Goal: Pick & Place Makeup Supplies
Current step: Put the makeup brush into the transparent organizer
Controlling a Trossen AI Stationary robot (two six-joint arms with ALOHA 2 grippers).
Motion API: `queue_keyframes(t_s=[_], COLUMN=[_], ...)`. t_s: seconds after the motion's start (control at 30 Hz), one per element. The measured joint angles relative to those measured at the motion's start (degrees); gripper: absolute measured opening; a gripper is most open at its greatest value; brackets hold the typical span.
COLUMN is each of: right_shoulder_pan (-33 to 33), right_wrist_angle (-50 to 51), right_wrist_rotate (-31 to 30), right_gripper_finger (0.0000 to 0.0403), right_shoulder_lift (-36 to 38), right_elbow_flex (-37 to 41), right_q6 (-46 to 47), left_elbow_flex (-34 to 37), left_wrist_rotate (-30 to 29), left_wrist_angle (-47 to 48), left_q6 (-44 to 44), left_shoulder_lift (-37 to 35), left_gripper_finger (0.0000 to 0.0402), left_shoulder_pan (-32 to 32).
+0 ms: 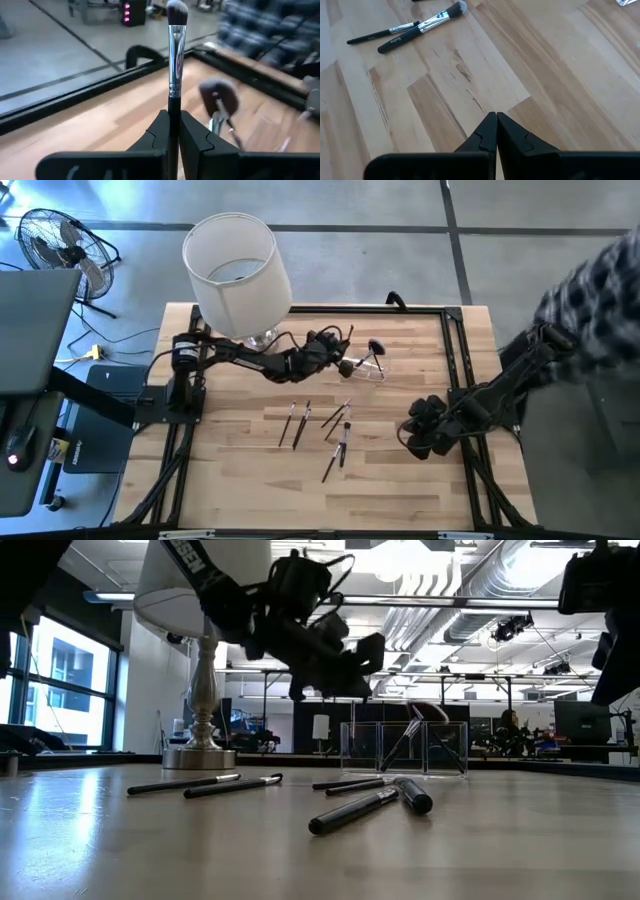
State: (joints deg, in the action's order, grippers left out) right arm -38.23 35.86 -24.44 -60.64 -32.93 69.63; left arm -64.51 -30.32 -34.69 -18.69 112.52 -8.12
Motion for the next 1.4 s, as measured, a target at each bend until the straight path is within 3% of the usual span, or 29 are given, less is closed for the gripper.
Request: queue_keyframes(t_s=[0.27,0.6,0.93,1.17,1.4], right_shoulder_pan=[1.8,3.7,4.2,4.1,4.1], right_wrist_angle=[0.3,0.3,0.2,-0.2,-0.5], right_wrist_rotate=[1.4,1.7,2.4,2.5,2.5], right_gripper_finger=[0.0001,0.0002,0.0001,0.0004,0.0004], right_shoulder_lift=[0.0,0.0,0.0,0.0,0.0], right_elbow_flex=[0.0,0.0,0.0,0.0,0.0], right_q6=[0.0,-0.1,-1.0,-1.7,-3.0], left_elbow_flex=[-0.4,-0.4,-0.4,-0.5,-2.0], left_wrist_rotate=[1.5,1.7,1.8,3.1,-0.2], left_wrist_angle=[-2.3,-2.9,-2.9,-2.9,1.9], left_q6=[-1.5,-0.7,-0.6,3.9,9.4], left_shoulder_lift=[4.2,4.1,4.1,0.5,-4.4], left_gripper_finger=[0.0012,0.0083,0.0091,0.0091,0.0092], left_shoulder_pan=[0.3,0.2,0.2,1.1,5.4])
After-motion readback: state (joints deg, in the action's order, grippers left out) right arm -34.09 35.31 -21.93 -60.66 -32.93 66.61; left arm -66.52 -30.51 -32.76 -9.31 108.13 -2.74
